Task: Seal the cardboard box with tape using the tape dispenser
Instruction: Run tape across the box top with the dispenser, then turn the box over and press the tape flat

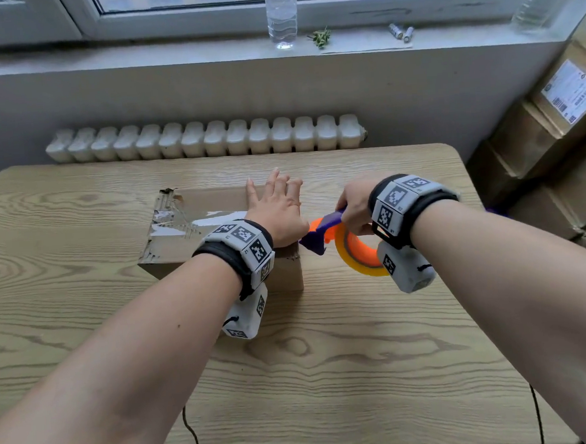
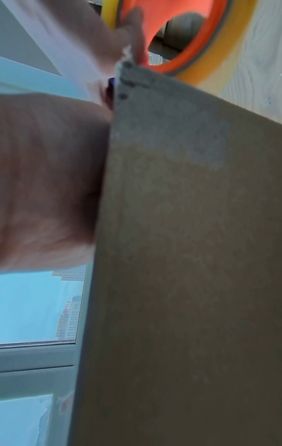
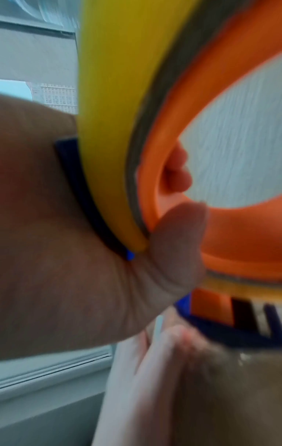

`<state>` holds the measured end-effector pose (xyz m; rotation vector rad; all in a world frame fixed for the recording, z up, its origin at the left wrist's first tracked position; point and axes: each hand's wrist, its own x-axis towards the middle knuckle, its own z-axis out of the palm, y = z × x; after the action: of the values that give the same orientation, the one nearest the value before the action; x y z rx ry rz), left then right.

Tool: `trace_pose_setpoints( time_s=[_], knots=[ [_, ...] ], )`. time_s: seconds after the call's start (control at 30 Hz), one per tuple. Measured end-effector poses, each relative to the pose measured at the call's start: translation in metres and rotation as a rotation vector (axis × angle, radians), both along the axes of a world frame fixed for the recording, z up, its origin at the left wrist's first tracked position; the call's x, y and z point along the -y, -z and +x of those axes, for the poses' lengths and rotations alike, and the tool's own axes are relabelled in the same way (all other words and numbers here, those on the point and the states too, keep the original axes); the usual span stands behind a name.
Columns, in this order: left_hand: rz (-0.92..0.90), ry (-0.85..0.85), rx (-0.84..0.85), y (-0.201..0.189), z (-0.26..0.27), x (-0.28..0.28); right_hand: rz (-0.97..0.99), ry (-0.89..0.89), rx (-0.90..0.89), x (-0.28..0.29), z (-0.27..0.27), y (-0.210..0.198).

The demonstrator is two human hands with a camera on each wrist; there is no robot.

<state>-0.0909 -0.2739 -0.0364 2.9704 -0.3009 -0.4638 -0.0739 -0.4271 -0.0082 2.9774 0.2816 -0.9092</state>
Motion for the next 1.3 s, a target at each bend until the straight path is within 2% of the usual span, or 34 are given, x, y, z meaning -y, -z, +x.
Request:
trace_pose_setpoints(
  time_s=[0.13, 0.27, 0.4, 0.53, 0.6, 0.7, 0.8, 0.93, 1.03, 1.17, 1.3],
  knots=[
    [-0.006, -0.002, 0.0, 0.001, 0.0, 0.001, -0.073, -0.028, 0.092, 0.001, -0.013, 0.027],
    [-0.002, 0.035, -0.013, 0.002, 0.001, -0.003, 0.059, 0.182, 0.048, 0.016, -0.008, 0.045],
    [-0.028, 0.057, -0.029, -0.003, 0.003, -0.009, 0.108, 0.27, -0.011, 0.028, -0.001, 0.053],
    [-0.125, 0.002, 0.025, -0.009, 0.005, -0.026, 0.113, 0.301, 0.042, 0.032, 0.006, 0.059],
    [-0.115, -0.049, 0.058, -0.01, 0.007, -0.044, 0.07, 0.315, 0.088, 0.034, 0.006, 0.06],
    [-0.085, -0.15, 0.062, -0.009, 0.009, -0.076, 0.048, 0.338, 0.067, 0.034, 0.006, 0.059],
    [-0.06, -0.225, 0.039, -0.008, 0.007, -0.096, 0.108, 0.376, 0.079, 0.014, 0.008, 0.047],
    [-0.036, -0.319, 0.011, -0.01, 0.0, -0.116, 0.385, 0.4, 0.153, -0.04, 0.011, 0.015],
    [-0.074, -0.446, -0.096, -0.014, -0.004, -0.136, 0.484, 0.448, 0.12, -0.084, 0.0, -0.002],
    [-0.196, -0.499, -0.153, -0.013, -0.009, -0.153, 0.324, 0.432, 0.136, -0.121, -0.017, 0.004],
    [-0.157, -0.471, -0.095, -0.007, -0.009, -0.16, 0.252, 0.448, 0.211, -0.129, -0.018, 0.011]
  ],
)
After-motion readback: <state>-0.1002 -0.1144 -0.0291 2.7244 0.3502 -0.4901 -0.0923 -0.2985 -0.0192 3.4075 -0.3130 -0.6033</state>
